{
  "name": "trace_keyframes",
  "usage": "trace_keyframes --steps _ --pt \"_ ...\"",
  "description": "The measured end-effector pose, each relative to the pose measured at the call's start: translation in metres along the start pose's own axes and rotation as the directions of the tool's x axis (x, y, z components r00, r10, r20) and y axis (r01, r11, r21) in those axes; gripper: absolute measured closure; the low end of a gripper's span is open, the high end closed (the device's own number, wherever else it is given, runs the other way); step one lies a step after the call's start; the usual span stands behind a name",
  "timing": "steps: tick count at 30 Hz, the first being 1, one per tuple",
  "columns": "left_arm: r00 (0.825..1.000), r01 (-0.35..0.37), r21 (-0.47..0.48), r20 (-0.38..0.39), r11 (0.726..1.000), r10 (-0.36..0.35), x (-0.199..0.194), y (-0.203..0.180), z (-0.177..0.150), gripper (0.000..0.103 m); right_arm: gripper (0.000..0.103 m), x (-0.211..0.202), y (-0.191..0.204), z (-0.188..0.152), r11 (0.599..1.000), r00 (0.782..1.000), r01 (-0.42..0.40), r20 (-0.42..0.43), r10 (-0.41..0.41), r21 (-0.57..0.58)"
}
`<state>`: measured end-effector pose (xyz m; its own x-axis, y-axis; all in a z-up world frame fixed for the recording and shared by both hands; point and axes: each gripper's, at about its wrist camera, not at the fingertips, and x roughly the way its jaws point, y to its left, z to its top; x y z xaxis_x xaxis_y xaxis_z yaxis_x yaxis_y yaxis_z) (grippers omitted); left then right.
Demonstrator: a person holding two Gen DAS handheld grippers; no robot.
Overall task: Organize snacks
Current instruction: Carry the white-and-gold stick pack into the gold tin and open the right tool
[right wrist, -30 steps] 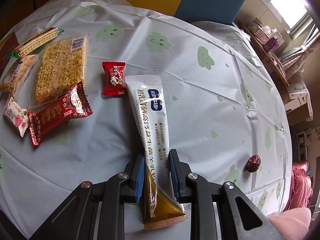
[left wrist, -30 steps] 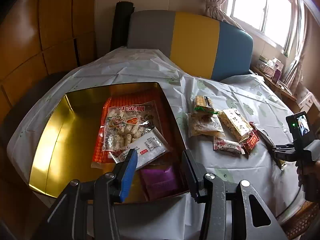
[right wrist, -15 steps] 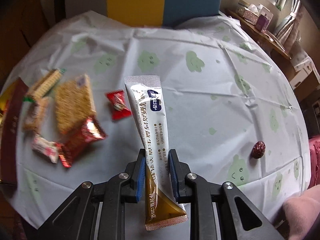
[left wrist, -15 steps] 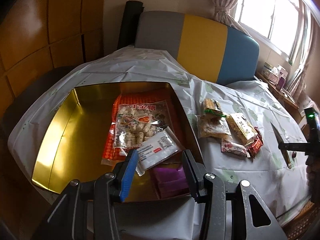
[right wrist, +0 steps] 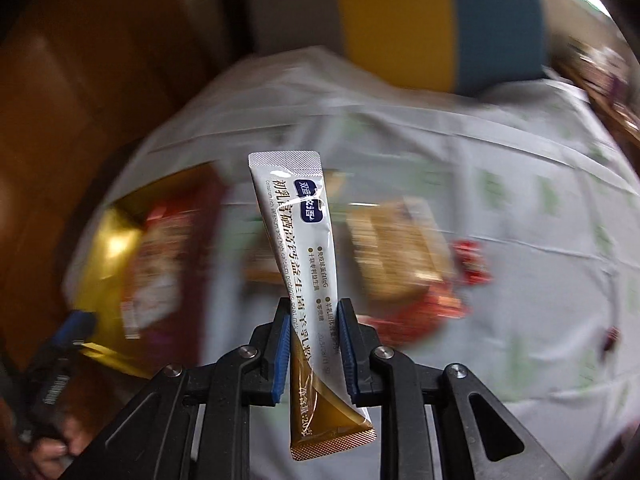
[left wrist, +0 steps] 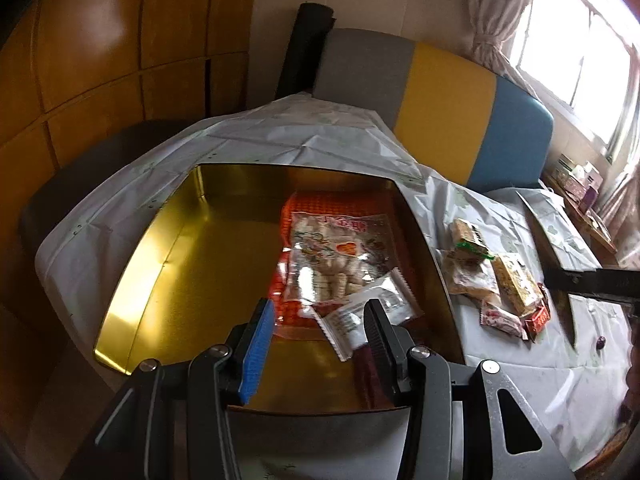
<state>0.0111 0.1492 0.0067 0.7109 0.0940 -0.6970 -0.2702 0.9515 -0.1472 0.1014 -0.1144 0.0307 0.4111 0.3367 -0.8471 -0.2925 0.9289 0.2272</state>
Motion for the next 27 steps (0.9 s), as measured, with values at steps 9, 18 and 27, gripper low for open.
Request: trace_keyframes --steps 9,18,27 --pt "1.0 -0.016 -0.036 -0.005 0.999 0.015 0.004 0.014 -0.001 0.056 0.078 0.048 0.1 0.031 0.972 0.971 -0.233 -0.06 0.231 -0.022" --pt "1.0 -0.019 -0.067 -0.008 0.998 0.019 0.007 0.024 -0.001 0.056 0.071 0.087 0.118 0.038 0.975 0.972 -0.222 -0.079 0.221 -0.004" --pt "1.0 -0.007 -0.021 -0.006 1.0 0.007 0.005 0.012 -0.004 0.056 0.071 0.056 0.105 0.018 0.984 0.989 -0.151 -0.012 0.15 -0.094"
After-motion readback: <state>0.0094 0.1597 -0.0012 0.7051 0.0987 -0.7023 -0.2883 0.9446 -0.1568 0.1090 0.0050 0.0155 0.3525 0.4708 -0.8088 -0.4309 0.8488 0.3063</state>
